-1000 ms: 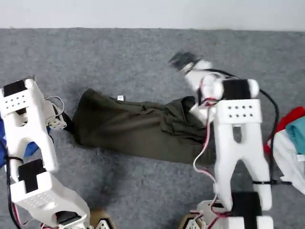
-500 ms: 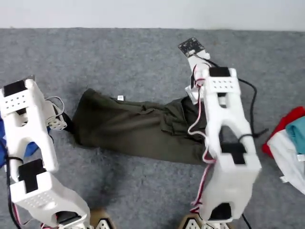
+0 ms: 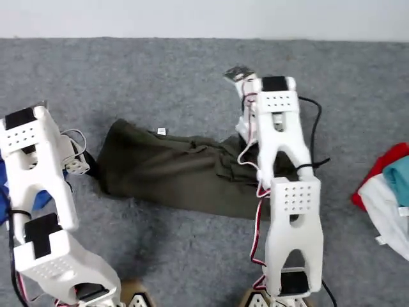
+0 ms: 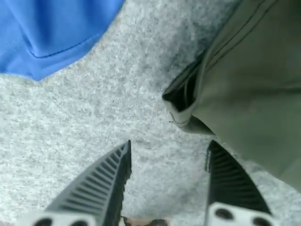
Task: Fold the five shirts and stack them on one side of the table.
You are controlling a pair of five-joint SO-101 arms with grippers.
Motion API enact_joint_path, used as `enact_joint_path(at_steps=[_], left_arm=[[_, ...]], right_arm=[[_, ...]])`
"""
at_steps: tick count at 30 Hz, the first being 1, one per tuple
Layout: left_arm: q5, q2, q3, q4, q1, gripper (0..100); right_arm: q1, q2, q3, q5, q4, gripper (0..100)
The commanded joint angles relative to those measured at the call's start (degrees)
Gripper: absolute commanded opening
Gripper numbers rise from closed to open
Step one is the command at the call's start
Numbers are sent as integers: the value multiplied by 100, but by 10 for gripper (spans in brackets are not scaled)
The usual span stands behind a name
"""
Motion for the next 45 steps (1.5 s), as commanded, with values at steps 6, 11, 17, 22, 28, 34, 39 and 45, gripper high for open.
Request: enact_joint_path(at_steps=[6,11,17,22,28,34,39,45], left_arm=[[-53,360,-22,79,0,250],[-44,888,-31,176,0,250],[-62,1020,-66,158,229,250],[-369,1020,-259,176,985,250],[-448,1029,-1393,185,1046,253],[-1653,1407,-2308,141,1134,297],[-3086,2198,-2747,167,1143,281],[-3684,2699,-2826,176,1134,213]], right_arm=[[-444,-1077,448,-53,462,37],[-637,-1930,2101,-53,444,35],[-1147,-2782,3429,-44,418,33],[-1051,-3380,3499,-70,-13,35],[-321,-4549,3138,158,251,37],[75,-5657,3552,712,462,38],[760,-6281,4475,1565,418,163],[1297,-6229,5204,2136,-4,362]])
